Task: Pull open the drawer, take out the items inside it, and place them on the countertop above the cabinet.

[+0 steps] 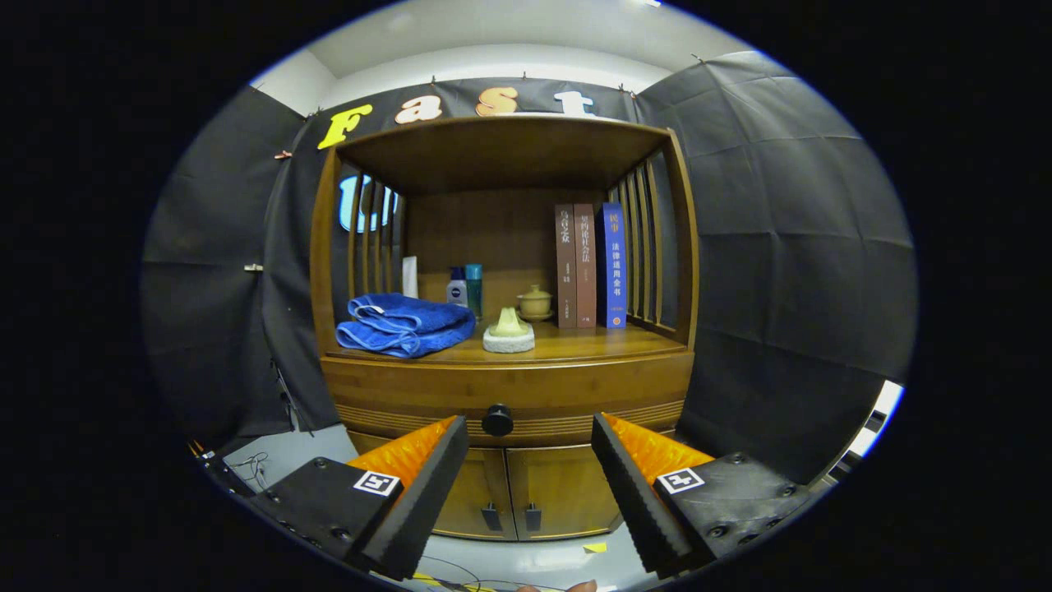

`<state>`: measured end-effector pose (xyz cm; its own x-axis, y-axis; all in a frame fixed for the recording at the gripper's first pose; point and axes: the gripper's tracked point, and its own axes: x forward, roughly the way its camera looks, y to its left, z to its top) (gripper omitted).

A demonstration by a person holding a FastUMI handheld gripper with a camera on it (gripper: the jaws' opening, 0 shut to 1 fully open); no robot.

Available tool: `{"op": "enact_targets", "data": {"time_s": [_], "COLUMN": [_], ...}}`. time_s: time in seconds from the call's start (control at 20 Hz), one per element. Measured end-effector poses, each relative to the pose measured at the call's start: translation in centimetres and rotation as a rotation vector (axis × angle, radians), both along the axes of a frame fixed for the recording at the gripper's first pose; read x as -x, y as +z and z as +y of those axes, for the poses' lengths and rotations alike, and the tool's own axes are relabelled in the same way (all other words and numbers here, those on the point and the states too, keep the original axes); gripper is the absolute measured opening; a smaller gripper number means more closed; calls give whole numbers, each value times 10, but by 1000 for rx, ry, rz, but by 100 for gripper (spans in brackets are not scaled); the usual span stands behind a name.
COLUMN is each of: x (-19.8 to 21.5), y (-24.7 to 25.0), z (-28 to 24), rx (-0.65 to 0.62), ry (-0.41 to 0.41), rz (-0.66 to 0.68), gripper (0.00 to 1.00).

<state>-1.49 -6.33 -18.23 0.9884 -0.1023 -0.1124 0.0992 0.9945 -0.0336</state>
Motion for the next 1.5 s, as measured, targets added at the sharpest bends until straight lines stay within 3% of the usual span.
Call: {"op": "enact_targets", "data": {"time_s": [0.3,0.9,1.5], "x": [55,118,129], "y": [52,111,127], "z": [5,-9,-1], "rx": [76,-24,-13], "ry": [17,9,13], "rz": [-86,-126,-132], "gripper": [98,99,98]}}
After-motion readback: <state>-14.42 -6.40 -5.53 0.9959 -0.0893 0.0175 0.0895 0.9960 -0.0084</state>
